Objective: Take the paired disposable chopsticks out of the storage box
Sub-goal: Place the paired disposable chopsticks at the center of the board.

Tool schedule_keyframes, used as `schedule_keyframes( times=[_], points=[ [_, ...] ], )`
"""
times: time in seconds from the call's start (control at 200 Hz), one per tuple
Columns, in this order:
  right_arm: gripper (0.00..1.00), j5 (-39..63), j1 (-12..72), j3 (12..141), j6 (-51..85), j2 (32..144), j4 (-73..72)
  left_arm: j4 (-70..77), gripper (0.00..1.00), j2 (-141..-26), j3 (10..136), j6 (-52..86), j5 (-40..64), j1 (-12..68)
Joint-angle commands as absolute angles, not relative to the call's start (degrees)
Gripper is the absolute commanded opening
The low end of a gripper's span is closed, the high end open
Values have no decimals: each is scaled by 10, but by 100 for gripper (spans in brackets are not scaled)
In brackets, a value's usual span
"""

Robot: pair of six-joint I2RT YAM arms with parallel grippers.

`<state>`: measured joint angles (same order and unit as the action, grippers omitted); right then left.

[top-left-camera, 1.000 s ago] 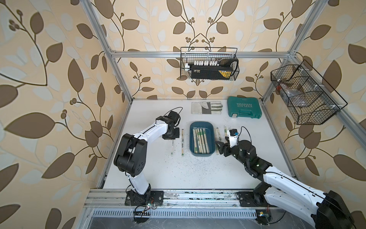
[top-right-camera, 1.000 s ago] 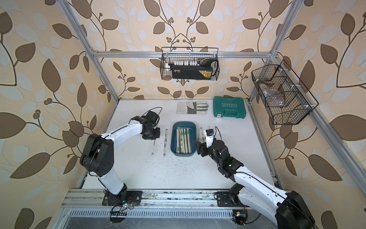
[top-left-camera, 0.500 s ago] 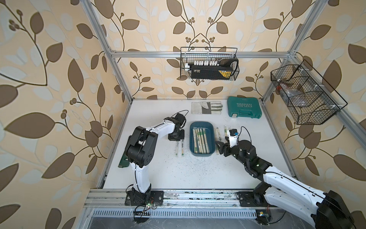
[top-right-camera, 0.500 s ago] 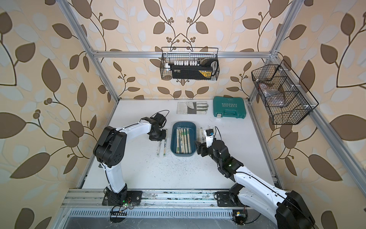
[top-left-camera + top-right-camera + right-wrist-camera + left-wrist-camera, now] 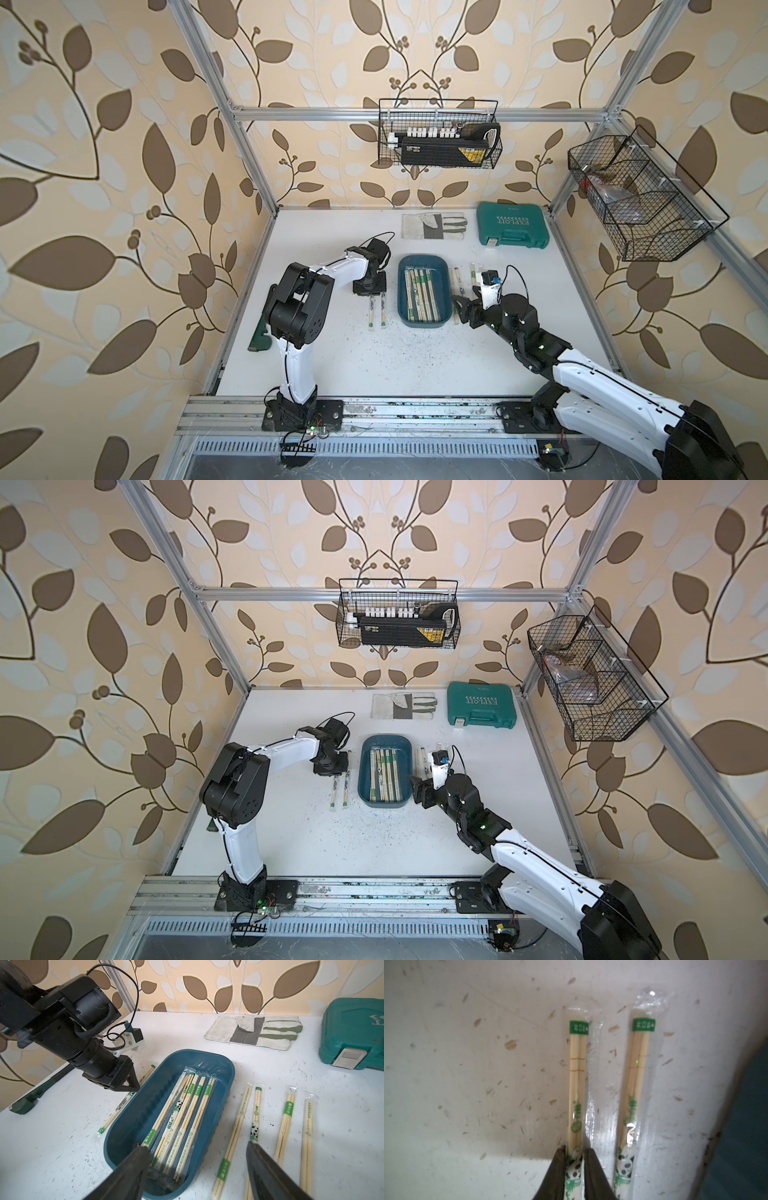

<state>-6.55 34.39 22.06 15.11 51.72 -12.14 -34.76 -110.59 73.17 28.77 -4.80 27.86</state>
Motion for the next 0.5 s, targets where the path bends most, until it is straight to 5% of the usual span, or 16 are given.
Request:
schedule_keyframes(
  times=[0.0,0.495],
  points=[
    [76,-59,348,226,145,512,-124,-354,29,-1102,744,295,-64,284],
    [76,-79,348,236,157,518,-108,-418,37,-993,757,301,-115,315]
  ],
)
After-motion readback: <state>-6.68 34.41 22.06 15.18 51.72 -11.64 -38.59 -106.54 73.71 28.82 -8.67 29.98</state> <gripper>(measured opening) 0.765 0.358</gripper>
